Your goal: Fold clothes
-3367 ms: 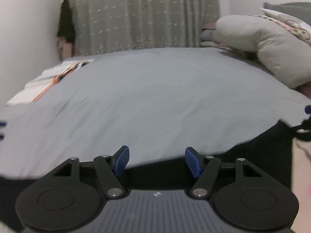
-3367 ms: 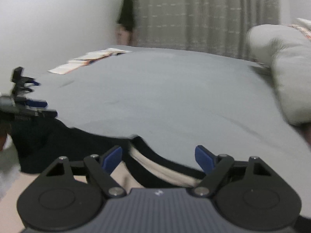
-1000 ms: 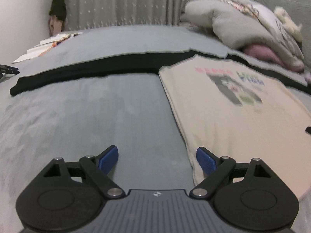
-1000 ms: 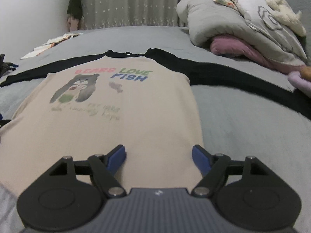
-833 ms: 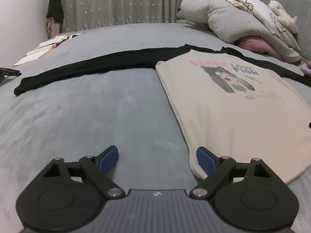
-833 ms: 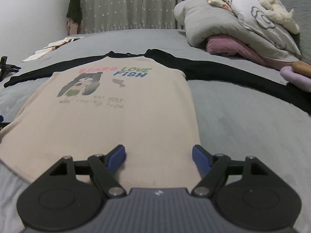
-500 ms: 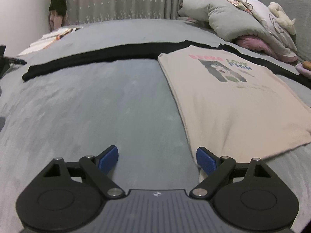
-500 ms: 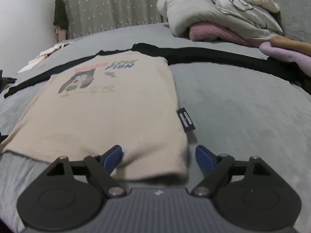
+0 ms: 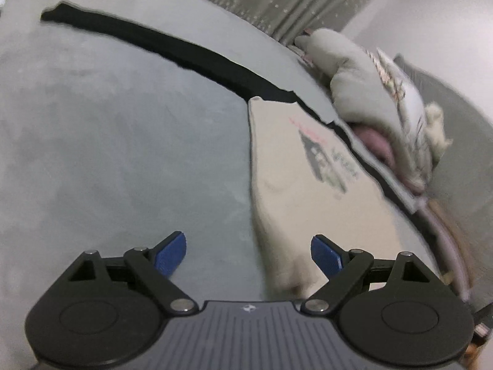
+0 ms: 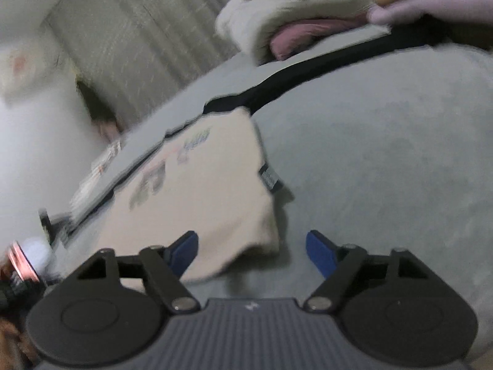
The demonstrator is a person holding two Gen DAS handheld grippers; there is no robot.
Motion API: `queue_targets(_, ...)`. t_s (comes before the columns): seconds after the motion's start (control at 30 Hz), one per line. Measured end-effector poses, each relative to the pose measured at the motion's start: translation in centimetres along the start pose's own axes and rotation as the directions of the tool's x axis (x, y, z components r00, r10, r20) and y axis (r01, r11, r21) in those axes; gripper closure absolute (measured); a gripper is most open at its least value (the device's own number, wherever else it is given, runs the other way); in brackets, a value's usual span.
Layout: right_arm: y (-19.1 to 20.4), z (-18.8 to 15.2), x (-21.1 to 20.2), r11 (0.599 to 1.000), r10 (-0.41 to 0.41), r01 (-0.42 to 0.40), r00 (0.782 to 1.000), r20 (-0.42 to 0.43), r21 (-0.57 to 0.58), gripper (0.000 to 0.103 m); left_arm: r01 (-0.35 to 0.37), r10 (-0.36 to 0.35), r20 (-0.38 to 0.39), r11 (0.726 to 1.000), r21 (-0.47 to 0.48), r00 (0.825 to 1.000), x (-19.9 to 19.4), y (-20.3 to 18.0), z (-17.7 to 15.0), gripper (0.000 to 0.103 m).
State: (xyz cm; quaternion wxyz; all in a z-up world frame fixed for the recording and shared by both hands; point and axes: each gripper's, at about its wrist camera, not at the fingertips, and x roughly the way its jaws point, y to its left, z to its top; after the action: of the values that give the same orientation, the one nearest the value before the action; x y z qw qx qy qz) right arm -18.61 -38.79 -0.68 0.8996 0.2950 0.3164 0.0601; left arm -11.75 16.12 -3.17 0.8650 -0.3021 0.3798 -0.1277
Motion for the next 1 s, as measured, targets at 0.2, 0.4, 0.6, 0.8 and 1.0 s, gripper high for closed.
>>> queue_targets(0.2, 0.3, 0.3, 1.7, 1.000, -0.004, 0.004, 1.000, 0.007, -0.011, 0.045, 0.042, -0.040, -0.046, 0.998, 0.041, 0.998, 1.2, -1.0, -0.4, 0.022)
queue_targets(0.4, 1.1, -0.1, 2.3, 0.997, -0.038, 0.037, 0.999, -0.009, -0.063, 0.078, 0.034, -0.024, -0.106, 0.995, 0.094, 0.994, 2.0, -2.1, -1.1, 0.071)
queue_targets(0.6, 1.6, -0.5, 1.3, 0.995, -0.032, 0.032, 0.999, 0.000, -0.095, 0.095, 0.002, 0.004, -0.105, 0.999, 0.053, 0.994, 1.8, -1.7, -1.3, 0.097)
queue_targets(0.8, 2.5, -0.3, -1.0, 0.992, -0.004, 0.010, 0.999, 0.052, -0.129, 0.096, 0.003, 0.004, -0.073, 0.996, 0.086, 0.997, 0.0, -2.3, -1.6, 0.098)
queue_targets(1.0, 1.9, -0.8, 0.4, 0.986, -0.104, 0.097, 0.993, -0.048, -0.133, 0.096, -0.055, 0.067, -0.127, 0.994, 0.098, 0.990, 0.8, -1.9, -1.9, 0.097)
